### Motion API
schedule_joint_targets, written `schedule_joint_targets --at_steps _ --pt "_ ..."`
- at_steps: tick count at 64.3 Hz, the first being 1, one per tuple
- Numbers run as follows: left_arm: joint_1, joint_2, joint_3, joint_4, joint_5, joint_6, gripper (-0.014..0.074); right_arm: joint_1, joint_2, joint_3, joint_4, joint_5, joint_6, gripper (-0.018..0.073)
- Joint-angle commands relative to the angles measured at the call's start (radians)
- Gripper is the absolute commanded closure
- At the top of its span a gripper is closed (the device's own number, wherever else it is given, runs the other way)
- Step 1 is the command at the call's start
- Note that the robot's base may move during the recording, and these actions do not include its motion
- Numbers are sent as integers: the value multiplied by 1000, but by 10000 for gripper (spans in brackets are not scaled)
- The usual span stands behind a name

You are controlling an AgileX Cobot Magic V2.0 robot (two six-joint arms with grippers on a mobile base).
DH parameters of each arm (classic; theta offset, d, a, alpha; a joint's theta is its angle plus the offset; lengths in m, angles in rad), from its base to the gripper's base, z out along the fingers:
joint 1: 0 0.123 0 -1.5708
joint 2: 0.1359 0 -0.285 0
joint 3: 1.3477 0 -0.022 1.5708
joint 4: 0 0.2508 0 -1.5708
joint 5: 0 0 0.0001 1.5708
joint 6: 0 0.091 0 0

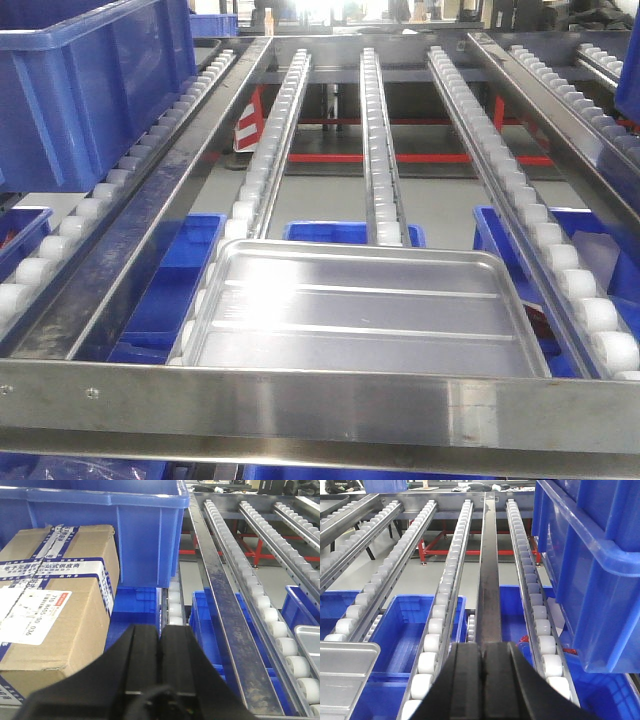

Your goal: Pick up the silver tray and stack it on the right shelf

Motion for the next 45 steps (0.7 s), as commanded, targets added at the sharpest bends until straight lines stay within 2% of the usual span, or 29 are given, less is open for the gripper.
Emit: schedule_joint_targets --at_steps 1,25,36,45 --pt "-7 -10 25 -3 -89 -4 689 -5 -18 -2 -1 -92 -9 503" --pt "-7 -10 25 -3 -89 -4 689 -5 -18 -2 -1 -92 -9 503" --pt "-7 -10 25 -12 -154 -4 689 -5 -18 -2 -1 -95 -9 503" --pt "-7 -10 25 -12 -157 -4 689 -5 -18 -2 -1 -93 -9 503"
